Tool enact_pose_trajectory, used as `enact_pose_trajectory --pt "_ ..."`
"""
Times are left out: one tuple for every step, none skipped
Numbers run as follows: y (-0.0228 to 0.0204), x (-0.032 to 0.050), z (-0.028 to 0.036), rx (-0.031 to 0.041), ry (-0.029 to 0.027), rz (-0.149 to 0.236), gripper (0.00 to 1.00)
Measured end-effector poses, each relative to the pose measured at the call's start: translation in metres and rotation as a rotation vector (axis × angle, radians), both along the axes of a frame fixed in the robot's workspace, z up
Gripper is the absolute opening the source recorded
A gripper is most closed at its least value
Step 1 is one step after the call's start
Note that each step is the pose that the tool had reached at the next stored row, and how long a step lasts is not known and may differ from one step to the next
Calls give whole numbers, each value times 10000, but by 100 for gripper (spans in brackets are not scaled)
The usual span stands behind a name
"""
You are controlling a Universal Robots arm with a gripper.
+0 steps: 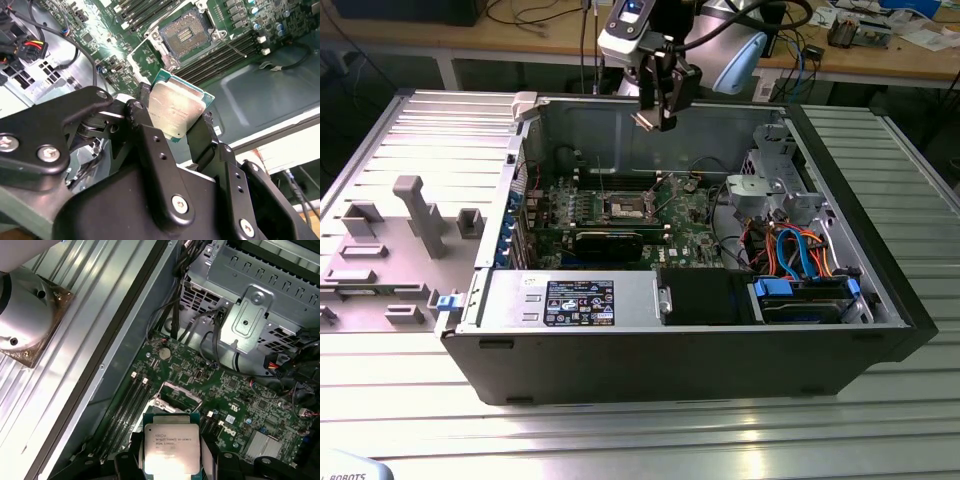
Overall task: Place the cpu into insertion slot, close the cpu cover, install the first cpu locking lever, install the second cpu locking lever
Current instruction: 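Place the cpu into insertion slot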
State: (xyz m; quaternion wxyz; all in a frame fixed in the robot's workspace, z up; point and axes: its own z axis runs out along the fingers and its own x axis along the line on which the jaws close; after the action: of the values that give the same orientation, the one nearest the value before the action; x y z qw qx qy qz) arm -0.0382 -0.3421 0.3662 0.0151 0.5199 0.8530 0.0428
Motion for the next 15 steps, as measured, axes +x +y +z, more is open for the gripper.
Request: enact_pose_trajectory --pt "0 0 0 0 0 -83 54" --pt "0 0 0 0 0 -128 54" --pt "0 0 0 -1 0 -130 54" --pt "0 0 0 0 0 -131 54" --pt "0 0 0 -1 0 -131 54" --pt "0 0 0 0 0 -131 54" --pt "0 0 0 0 0 -131 54" --pt "0 0 0 0 0 -131 54" --pt "0 0 0 0 0 -131 54" --pt "0 0 0 0 0 -131 54" --pt "0 0 0 0 0 -132 54" --pt "0 0 0 0 0 -132 54" --pt "0 0 0 0 0 -131 54" --pt "0 0 0 0 0 -131 54" --pt "0 0 0 0 0 -132 54"
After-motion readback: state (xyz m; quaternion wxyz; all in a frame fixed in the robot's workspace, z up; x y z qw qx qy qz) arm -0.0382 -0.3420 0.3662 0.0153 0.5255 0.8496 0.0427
